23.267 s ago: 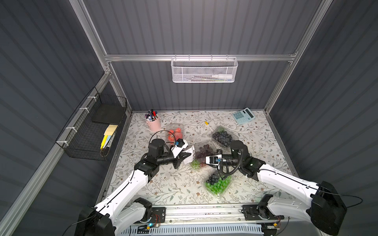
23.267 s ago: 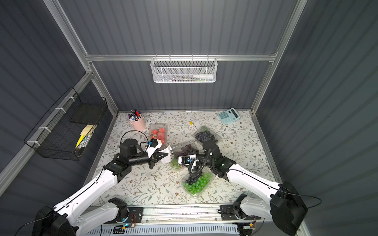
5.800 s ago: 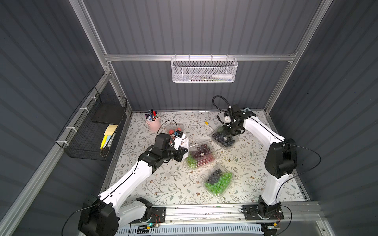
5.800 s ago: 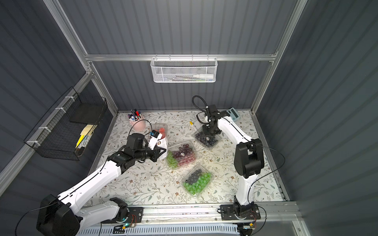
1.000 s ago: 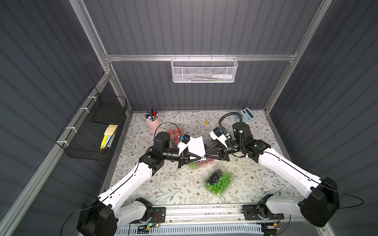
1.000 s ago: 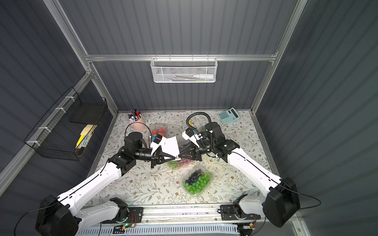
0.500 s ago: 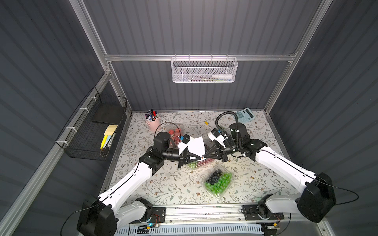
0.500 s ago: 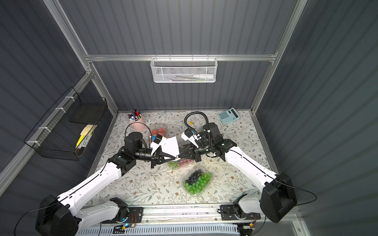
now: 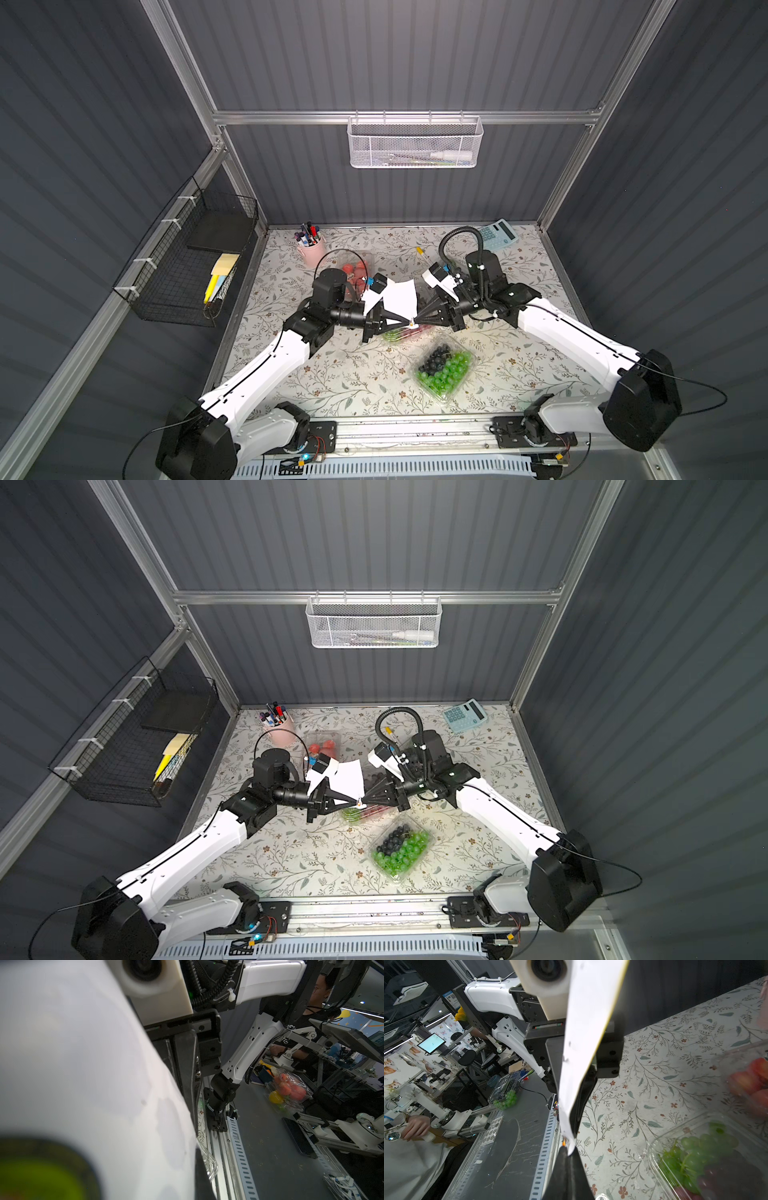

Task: Label fruit boxes
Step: Adjust the label sticker.

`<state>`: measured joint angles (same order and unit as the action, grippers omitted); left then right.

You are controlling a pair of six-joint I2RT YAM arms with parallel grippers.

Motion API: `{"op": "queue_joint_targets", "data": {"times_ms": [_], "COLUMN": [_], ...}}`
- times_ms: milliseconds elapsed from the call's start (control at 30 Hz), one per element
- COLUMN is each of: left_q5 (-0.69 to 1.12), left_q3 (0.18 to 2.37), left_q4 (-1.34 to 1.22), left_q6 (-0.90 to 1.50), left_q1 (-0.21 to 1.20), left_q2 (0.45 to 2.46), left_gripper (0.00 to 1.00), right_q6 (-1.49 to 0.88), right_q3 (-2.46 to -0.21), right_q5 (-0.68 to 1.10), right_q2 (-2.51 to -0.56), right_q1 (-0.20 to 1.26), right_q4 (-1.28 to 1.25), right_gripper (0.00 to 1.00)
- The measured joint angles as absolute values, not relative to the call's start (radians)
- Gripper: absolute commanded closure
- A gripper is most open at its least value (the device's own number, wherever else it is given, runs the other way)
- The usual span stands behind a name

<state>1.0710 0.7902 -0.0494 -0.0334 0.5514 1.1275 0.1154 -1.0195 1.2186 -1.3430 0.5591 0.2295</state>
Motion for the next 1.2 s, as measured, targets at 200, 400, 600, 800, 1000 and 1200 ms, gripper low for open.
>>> {"op": "queue_joint_targets", "data": {"times_ms": [200, 400, 600, 800, 1000, 1200], "left_q5": [1.071, 1.066, 1.040, 1.017, 1.005, 1.003], "left_q3": [0.790, 0.790, 0.790, 0.790, 0.790, 0.790], "left_q4": [-0.058, -0.062, -0.060, -0.061, -0.060, -0.061], "left_q6": [-0.030, -0.030, -0.025, -0.019, -0.018, -0.014], "left_q1": [0.558, 0.558, 0.558, 0.558, 0.558, 0.558], "left_q2": [1.127, 1.127, 1.119, 1.091, 1.088, 1.089], "left_gripper": [1.00, 0.97, 0.85, 0.82, 0.82, 0.96], "right_q6": [0.105, 0.109, 0.133, 0.152, 0.165, 0.157], "right_q3": [-1.016, -1.015, -1.015, -1.015, -1.015, -1.015], "right_q5": [1.214, 1.213, 1.210, 1.209, 1.210, 1.219], "right_q2": [-1.357, -1.368, -1.353, -1.323, -1.320, -1.320], "right_q1": [0.563, 0.564, 0.551, 0.536, 0.530, 0.530], "right_q4": [0.195, 0.184, 0.211, 0.235, 0.255, 0.247], "right_gripper": [1.00, 1.00, 1.00, 1.00, 1.00, 1.00]}}
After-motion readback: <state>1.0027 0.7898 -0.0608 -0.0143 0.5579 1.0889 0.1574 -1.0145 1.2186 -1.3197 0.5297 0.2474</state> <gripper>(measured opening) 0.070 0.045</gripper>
